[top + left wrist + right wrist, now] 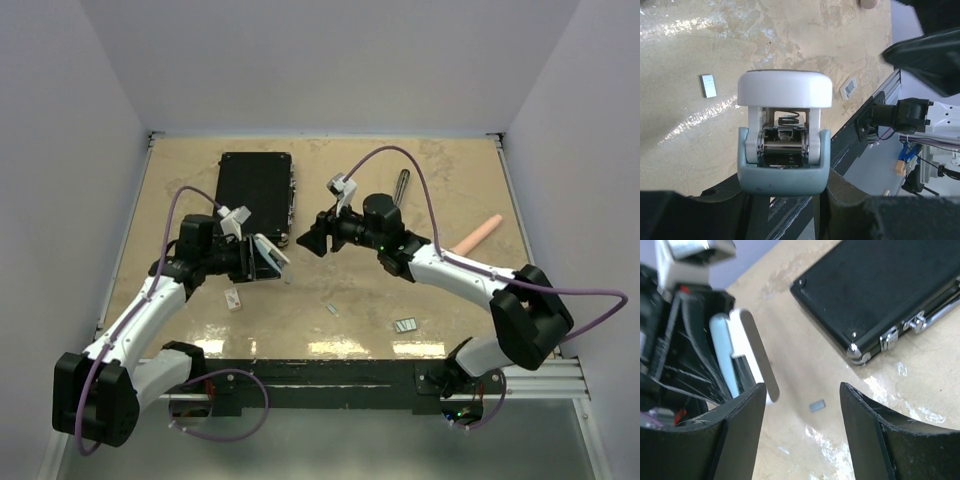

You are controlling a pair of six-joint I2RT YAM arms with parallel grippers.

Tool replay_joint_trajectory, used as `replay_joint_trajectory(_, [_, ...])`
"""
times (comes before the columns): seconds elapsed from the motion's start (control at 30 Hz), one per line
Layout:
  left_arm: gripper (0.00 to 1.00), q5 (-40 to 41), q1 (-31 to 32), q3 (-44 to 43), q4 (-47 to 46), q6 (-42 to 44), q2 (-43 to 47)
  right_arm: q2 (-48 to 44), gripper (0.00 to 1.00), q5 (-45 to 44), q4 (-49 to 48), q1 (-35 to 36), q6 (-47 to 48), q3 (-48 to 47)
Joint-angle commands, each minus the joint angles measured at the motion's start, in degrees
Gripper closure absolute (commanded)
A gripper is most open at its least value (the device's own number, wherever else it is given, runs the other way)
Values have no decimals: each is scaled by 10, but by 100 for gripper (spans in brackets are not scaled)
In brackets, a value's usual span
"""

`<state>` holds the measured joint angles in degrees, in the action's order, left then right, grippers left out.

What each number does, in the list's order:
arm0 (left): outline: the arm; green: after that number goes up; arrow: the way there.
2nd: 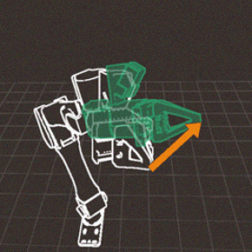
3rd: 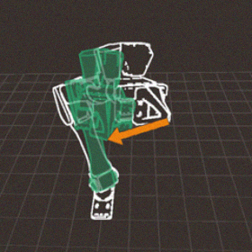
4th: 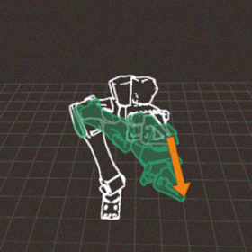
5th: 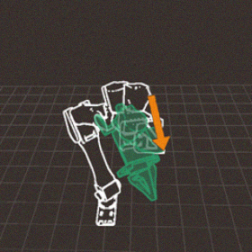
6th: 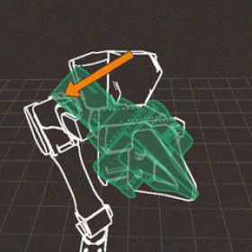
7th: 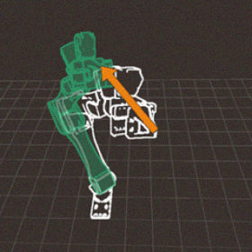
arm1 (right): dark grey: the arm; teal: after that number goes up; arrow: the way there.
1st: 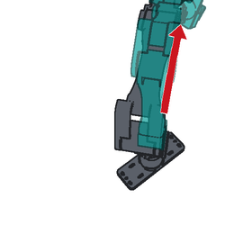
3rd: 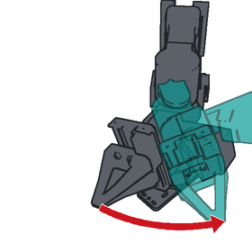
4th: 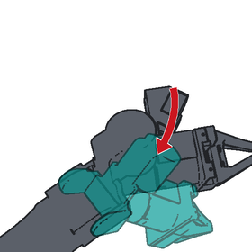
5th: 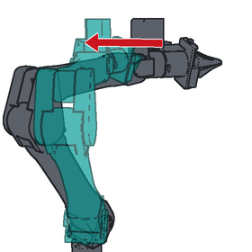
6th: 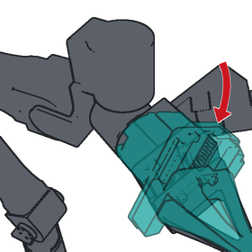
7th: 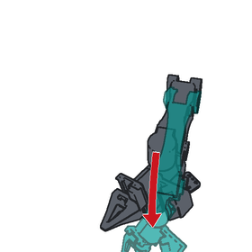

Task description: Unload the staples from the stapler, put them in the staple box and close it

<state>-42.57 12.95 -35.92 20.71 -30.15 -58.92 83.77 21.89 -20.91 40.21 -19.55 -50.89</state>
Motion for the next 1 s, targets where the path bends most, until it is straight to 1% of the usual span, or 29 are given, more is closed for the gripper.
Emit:
replay_joint_trajectory(0.0, [100, -32, 3, -35, -16, 20, 16, 10, 34, 9, 0, 30, 76, 20])
replay_joint_trajectory(0.07, [100, -33, 3, -41, -8, 21, 16, 20, 32, -23, -6, 51, 92, 22])
replay_joint_trajectory(0.1, [100, -33, 3, -44, -5, 20, 17, 26, 33, -22, -10, 68, 108, 20])
replay_joint_trajectory(0.17, [100, -37, 3, -50, 3, 21, 20, 26, 33, -44, -38, 92, 119, 33])
replay_joint_trajectory(0.2, [100, -37, 3, -51, 6, 23, 23, 25, 33, -51, -69, 97, 129, 47])
replay_joint_trajectory(0.37, [100, -43, 3, -59, 24, 28, 33, 41, 32, -66, -136, 118, 152, 65])
replay_joint_trajectory(0.43, [100, -49, 3, -59, 28, 28, 34, 47, 32, -80, -182, 124, 152, 75])
replay_joint_trajectory(0.57, [100, -52, 3, -60, 35, 34, 34, 61, 34, -124, -202, 133, 159, 68])
replay_joint_trajectory(0.63, [100, -56, 4, -60, 40, 37, 32, 65, 36, -153, -212, 133, 166, 69])
replay_joint_trajectory(0.7, [100, -56, 3, -59, 42, 38, 31, 65, 40, -155, -227, 133, 175, 71])
replay_joint_trajectory(0.77, [100, -58, 3, -57, 41, 39, 31, 67, 43, -143, -243, 133, 181, 72])
replay_joint_trajectory(0.8, [100, -59, 3, -57, 41, 40, 30, 68, 48, -137, -249, 134, 183, 73])
replay_joint_trajectory(0.97, [100, -58, 4, -61, 50, 42, 27, 68, 58, -93, -296, 133, 193, 88])
